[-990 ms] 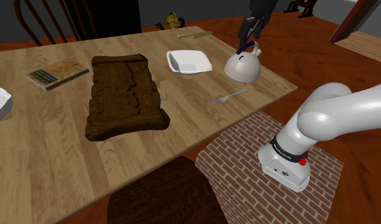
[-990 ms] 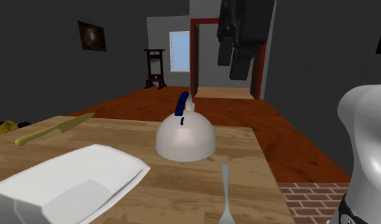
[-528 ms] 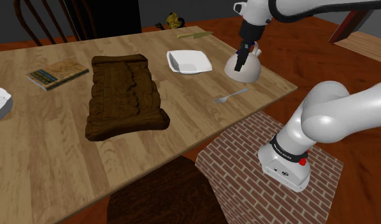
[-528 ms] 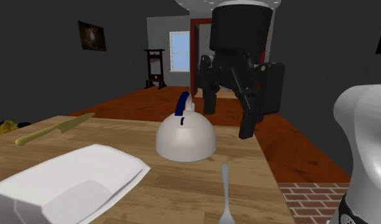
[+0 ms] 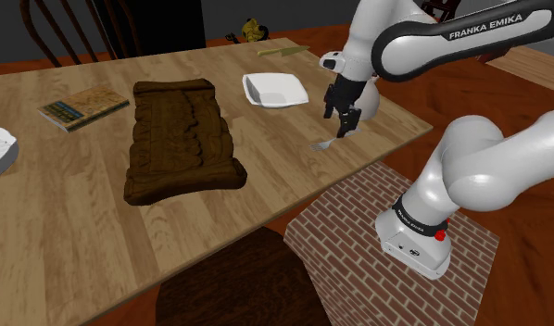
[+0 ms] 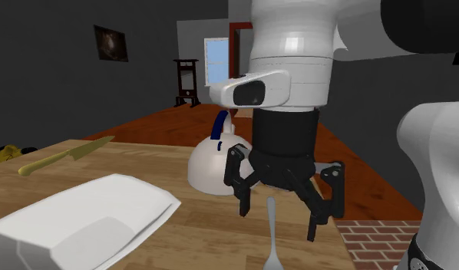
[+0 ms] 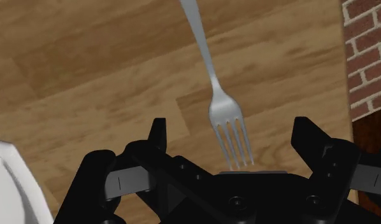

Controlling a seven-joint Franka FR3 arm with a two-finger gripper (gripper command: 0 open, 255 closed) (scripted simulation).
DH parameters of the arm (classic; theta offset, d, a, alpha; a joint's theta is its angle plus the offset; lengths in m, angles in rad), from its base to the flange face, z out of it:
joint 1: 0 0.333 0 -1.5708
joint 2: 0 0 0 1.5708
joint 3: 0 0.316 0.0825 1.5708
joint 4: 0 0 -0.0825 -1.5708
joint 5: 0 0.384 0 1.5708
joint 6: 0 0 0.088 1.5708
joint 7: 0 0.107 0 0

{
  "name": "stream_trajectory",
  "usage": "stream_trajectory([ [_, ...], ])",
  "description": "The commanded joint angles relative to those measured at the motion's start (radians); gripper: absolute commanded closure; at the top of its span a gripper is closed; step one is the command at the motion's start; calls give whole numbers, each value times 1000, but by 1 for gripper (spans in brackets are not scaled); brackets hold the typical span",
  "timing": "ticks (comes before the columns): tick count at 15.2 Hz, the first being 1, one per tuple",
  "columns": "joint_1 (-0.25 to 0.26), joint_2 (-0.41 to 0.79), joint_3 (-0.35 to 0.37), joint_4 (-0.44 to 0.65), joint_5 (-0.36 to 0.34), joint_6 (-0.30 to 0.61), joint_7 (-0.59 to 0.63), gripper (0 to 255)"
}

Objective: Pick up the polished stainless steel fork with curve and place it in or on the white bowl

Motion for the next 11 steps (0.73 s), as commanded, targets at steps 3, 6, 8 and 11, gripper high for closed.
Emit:
stream_trajectory([
  [3,29,45,-40,-44,-11,85,-87,0],
  [6,30,80,-48,-67,-15,142,-88,0],
  [8,33,113,-56,-85,-18,193,-89,0],
  [11,33,113,-56,-85,-18,193,-89,0],
])
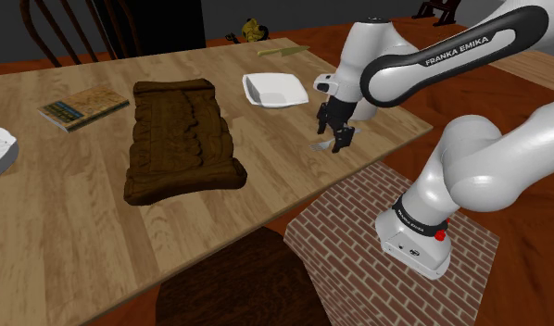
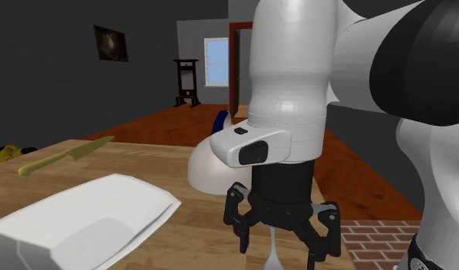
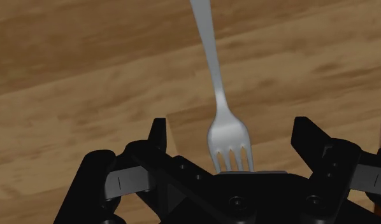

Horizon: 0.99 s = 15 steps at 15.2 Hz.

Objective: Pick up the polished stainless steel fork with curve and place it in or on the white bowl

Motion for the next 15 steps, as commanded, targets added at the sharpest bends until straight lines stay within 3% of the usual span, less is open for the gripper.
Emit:
stream_trajectory([
  [1,0,2,-1,-1,0,4,0,0],
  [5,0,2,-1,-1,0,3,0,0],
  [6,0,2,-1,-1,0,3,0,255],
  [15,0,2,-1,-1,0,4,0,255],
])
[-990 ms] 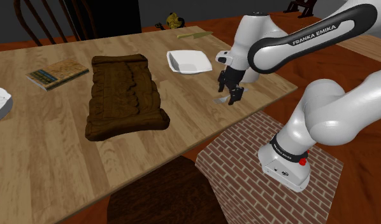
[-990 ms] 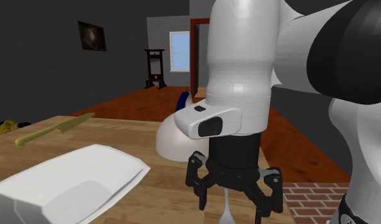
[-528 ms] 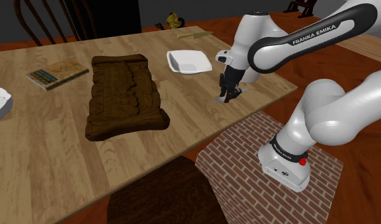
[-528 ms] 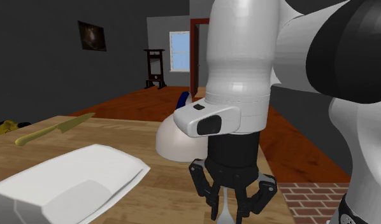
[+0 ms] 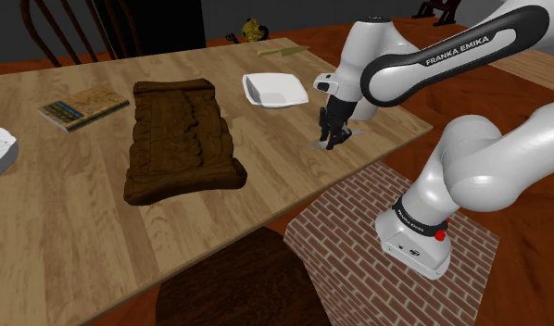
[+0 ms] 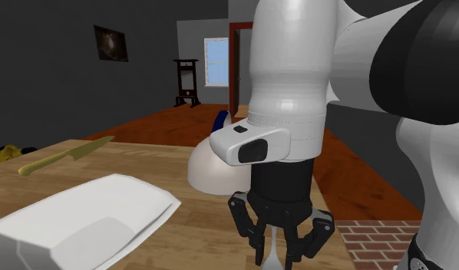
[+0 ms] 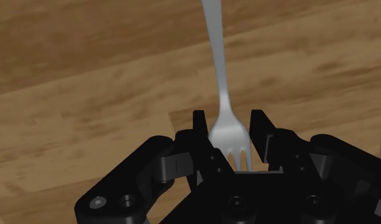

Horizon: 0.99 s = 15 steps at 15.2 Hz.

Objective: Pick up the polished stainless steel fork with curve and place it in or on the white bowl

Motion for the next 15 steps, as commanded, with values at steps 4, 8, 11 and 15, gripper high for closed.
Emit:
stream_trajectory([
  [4,0,-45,13,27,7,-78,4,255],
  [8,0,-86,26,60,15,-152,6,255],
  [11,1,-111,35,88,21,-204,8,255],
  [15,3,-139,46,127,29,-271,10,255],
])
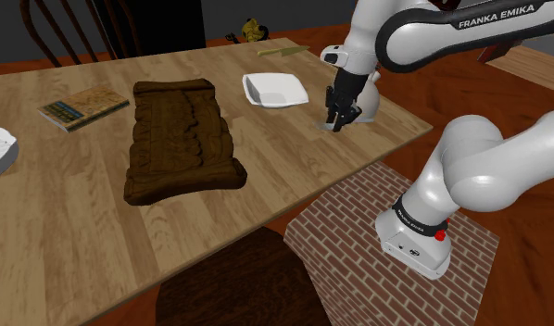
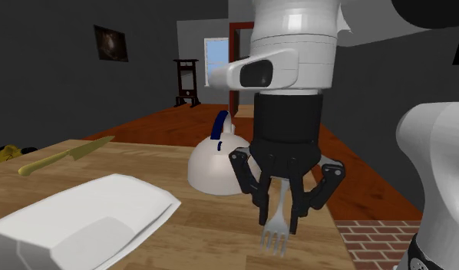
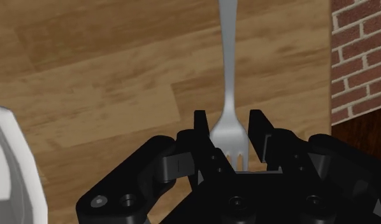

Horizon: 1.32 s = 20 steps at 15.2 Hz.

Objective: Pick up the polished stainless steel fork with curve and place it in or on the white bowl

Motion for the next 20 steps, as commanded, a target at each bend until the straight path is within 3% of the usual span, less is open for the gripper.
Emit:
stream_trajectory([
  [1,2,-11,6,19,4,-30,2,255],
  [10,8,-45,27,113,21,-158,5,255],
  [20,71,400,-93,456,78,-53,-116,255],
])
